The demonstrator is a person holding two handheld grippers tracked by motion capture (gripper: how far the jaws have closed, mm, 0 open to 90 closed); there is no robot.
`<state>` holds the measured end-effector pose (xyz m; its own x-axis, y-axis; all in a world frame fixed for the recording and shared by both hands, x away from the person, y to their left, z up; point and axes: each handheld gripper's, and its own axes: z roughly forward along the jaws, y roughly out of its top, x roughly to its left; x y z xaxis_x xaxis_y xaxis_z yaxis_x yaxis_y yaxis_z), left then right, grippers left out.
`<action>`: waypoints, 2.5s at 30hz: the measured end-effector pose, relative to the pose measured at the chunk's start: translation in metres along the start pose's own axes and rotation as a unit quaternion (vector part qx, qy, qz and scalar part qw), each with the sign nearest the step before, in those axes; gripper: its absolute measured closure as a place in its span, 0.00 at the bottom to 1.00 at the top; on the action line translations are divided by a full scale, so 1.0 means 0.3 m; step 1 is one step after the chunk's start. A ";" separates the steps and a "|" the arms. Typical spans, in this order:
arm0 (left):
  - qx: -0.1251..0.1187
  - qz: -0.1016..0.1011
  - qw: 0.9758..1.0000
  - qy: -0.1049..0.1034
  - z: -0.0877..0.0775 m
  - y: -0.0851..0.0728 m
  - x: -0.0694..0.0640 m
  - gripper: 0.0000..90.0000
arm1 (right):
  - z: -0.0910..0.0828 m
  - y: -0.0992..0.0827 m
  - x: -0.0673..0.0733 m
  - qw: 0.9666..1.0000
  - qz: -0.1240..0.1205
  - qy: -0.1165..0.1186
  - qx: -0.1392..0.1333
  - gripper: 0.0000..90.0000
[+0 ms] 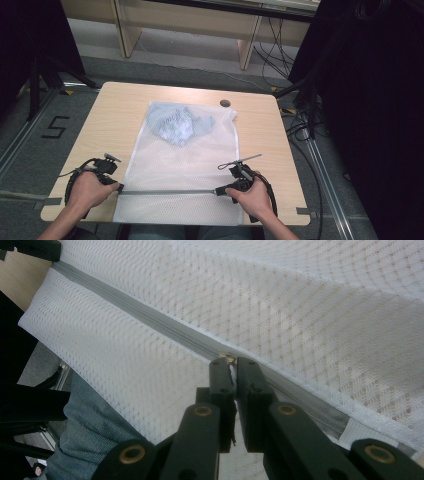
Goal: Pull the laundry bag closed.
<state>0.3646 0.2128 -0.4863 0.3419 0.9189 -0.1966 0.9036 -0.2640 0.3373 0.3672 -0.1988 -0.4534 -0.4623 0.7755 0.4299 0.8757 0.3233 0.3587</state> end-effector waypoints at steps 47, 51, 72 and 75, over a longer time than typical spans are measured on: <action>0.001 0.000 1.000 0.000 -0.001 0.001 0.000 1.00 | -0.031 -0.022 -0.054 1.000 0.012 -0.005 -0.005 0.97; 0.000 -0.001 1.000 0.000 0.000 0.001 -0.001 1.00 | -0.034 -0.024 -0.060 1.000 0.012 -0.009 -0.006 0.97; 0.000 -0.001 1.000 0.000 0.001 0.001 -0.001 1.00 | -0.050 -0.034 -0.085 1.000 0.023 -0.010 -0.014 0.97; 0.000 -0.001 1.000 0.000 0.000 0.001 0.000 1.00 | -0.053 -0.034 -0.088 1.000 0.024 -0.008 -0.012 0.97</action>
<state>0.3649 0.2126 -0.4862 0.3400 0.9194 -0.1977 0.9045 -0.2622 0.3363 0.3682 -0.2313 -0.4553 -0.4166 0.7991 0.4335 0.8935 0.2719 0.3575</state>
